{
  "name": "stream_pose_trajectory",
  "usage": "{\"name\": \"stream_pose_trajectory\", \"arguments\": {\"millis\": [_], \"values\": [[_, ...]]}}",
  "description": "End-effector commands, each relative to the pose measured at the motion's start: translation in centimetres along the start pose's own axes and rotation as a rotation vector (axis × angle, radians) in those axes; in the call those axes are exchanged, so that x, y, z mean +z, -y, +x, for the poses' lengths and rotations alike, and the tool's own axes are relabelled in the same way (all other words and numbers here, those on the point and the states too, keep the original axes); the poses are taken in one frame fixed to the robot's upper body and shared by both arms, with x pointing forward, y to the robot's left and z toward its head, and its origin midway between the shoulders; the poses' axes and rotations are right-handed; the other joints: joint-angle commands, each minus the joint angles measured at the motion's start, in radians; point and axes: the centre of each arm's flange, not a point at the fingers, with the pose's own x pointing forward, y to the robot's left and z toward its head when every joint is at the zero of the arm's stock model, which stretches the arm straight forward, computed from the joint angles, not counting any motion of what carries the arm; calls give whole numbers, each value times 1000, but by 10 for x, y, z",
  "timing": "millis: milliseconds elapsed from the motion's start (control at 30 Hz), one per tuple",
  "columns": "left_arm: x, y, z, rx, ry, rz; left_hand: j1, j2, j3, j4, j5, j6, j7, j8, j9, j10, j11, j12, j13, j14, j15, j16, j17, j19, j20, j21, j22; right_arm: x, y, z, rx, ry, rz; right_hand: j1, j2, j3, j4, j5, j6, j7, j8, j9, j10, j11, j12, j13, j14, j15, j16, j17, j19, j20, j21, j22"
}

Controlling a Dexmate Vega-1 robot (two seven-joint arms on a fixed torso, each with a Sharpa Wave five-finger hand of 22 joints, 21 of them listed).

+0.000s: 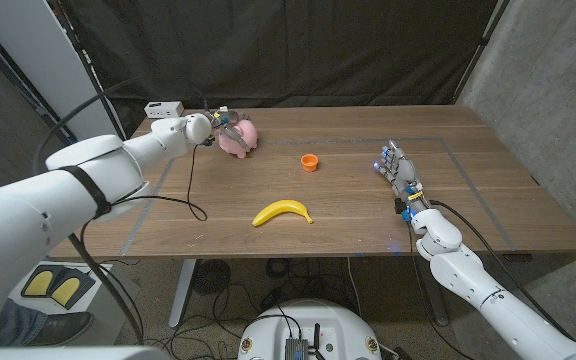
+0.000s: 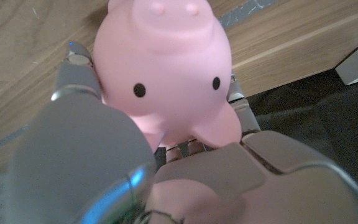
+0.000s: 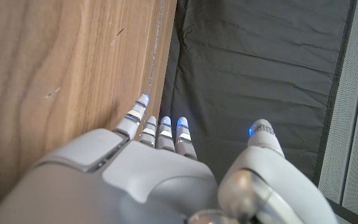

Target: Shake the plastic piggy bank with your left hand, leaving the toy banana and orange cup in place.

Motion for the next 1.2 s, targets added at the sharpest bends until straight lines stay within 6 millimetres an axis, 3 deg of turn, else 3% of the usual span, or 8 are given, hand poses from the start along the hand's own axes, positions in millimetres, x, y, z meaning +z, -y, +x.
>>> {"name": "stream_pose_trajectory", "arguments": {"millis": [33, 133, 267, 867, 1200], "values": [[0, 32, 6, -40, -132, -254, 417, 370, 76, -2, 29, 623, 323, 130, 60, 535, 26, 68, 71, 311, -186, 17, 3, 141, -110, 28, 5, -6, 2, 2, 8, -13, 15, 5, -2, -4, -3, 3, -1, -8, 2, 2, 8, -1, 2, 3, 3, 6, 6, 4, -1, 9, 0, 4], [-3, 33, 5, -33, -120, -314, 434, 378, 97, 0, 37, 669, 325, 168, 84, 591, 28, 96, 108, 382, -200, 23, 7, 171, -129, 41, 7, -6, 2, 4, 12, -11, 16, 5, -2, -5, -3, 3, -1, -9, 2, 2, 9, -1, 2, 3, 2, 8, 6, 4, -1, 10, 1, 4], [-7, 27, 2, -25, -72, -384, 448, 382, 111, -1, 42, 680, 338, 187, 100, 608, 27, 113, 141, 420, -205, 28, 16, 188, -141, 50, 7, -3, 2, 7, 16, -5, 14, 5, -2, -5, -2, 3, -2, -10, 2, 2, 7, -2, 1, 3, 2, 8, 6, 4, -1, 12, 1, 4], [-15, -31, -25, 120, 231, -423, 469, 382, 125, 1, 48, 667, 347, 209, 131, 614, 29, 142, 209, 453, -202, 36, 48, 199, -152, 63, 9, -2, 0, 7, 30, 13, 22, 4, -1, -5, -2, 3, -6, -10, 1, 2, 0, -2, -2, 4, 1, 7, 7, 5, 3, 21, 2, 4], [-16, -57, -51, 225, 236, -374, 476, 382, 127, 2, 48, 655, 355, 221, 150, 612, 40, 157, 247, 474, -204, 45, 65, 210, -154, 72, 10, -3, -1, 6, 33, 22, 28, 5, -1, -6, -2, 3, -6, -8, 1, 2, -3, -2, -3, 4, -1, 9, 6, 5, 6, 24, 4, 4]]}}
